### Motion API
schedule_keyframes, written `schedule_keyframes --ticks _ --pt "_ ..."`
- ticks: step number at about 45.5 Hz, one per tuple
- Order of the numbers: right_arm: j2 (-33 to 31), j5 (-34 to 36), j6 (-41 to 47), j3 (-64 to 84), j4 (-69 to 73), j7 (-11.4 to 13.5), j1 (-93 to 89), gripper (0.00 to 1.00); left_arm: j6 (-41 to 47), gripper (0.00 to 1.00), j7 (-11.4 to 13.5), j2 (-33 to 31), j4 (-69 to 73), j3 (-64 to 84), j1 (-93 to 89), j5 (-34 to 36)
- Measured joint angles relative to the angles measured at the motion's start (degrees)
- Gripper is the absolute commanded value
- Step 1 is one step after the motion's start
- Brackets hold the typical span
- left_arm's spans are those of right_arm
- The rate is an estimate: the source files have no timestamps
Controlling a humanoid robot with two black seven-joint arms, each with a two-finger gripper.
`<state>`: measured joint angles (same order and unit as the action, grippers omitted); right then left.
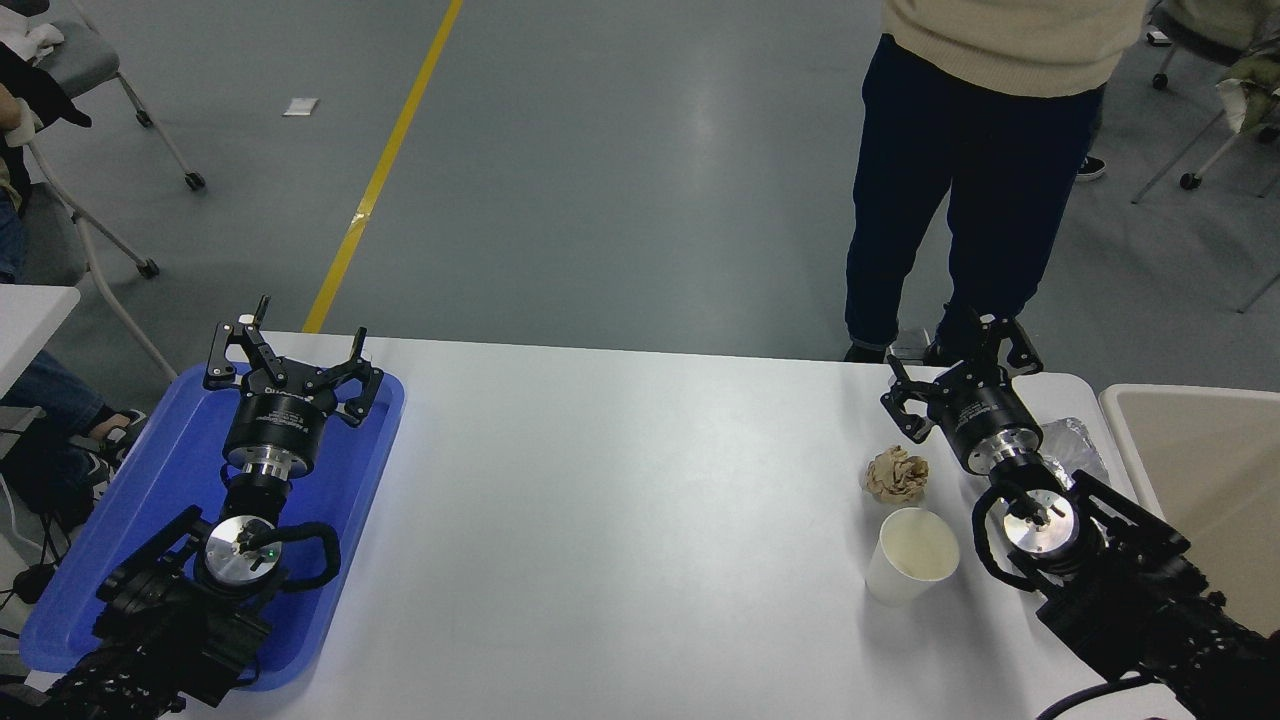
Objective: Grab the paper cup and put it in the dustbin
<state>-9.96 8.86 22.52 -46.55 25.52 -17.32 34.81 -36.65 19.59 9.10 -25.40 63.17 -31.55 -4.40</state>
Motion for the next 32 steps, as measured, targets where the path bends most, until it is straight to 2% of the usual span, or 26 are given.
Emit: schedule_keyframes --ticks 32 --pt "0.1 -0.6 0.1 1.1 0.4 -0.2 0.7 1.00 0.0 1.00 0.1 0.1 0.0 -0.1 0.0 -0.1"
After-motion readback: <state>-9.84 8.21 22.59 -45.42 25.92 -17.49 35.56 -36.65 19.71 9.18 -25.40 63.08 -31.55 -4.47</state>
